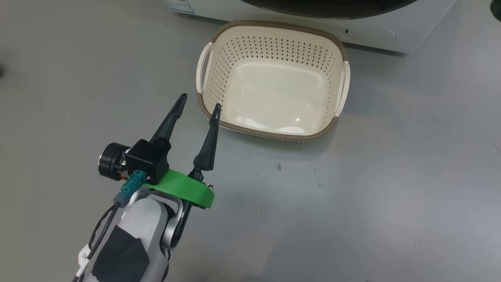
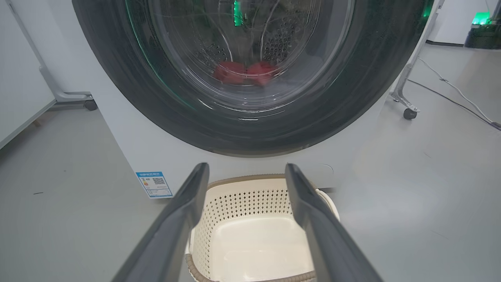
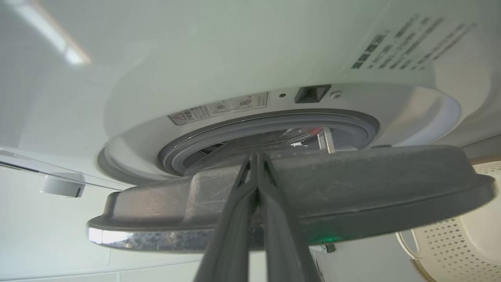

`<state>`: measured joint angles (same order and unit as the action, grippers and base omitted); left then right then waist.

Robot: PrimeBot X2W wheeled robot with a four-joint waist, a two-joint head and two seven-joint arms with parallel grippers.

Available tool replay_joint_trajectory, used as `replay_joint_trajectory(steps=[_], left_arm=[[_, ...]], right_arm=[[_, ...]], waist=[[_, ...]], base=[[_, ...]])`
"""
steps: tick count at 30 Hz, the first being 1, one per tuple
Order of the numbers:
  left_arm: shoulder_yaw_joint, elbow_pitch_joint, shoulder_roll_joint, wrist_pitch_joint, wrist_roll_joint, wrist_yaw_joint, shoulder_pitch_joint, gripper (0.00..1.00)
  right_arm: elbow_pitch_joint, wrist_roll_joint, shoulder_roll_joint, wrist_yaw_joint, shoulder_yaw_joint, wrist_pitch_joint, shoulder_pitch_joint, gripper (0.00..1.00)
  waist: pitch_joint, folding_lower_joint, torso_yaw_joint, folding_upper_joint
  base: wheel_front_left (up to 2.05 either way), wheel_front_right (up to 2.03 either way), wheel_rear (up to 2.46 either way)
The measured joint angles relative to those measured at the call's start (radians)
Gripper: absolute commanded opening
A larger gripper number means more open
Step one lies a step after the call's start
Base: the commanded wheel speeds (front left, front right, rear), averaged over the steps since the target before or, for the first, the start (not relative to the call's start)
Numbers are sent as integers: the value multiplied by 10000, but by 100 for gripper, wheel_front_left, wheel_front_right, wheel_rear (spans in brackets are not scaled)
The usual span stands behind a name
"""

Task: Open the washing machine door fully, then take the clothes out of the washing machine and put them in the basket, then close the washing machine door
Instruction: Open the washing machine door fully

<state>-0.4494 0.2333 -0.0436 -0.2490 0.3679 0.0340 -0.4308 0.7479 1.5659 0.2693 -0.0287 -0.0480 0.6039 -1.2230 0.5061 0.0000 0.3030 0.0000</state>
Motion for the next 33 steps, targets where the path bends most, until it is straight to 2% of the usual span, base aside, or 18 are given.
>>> replay_joint_trajectory(steps=[15,26,33], left_arm=[[-63,6,23,0,0,-8,3,100],[-12,205,33,-2,0,2,31,100],[107,288,35,-2,2,44,237,100]], right_arm=[[280,21,-121,209,35,73,0,0],[385,316,-209,892,171,840,631,0],[408,489,-821,1101,416,1459,1435,0]], waist=[[-39,0,182,1],[-392,0,73,0],[-752,0,-63,0]], base=[[0,0,0],[0,0,0],[0,0,0]])
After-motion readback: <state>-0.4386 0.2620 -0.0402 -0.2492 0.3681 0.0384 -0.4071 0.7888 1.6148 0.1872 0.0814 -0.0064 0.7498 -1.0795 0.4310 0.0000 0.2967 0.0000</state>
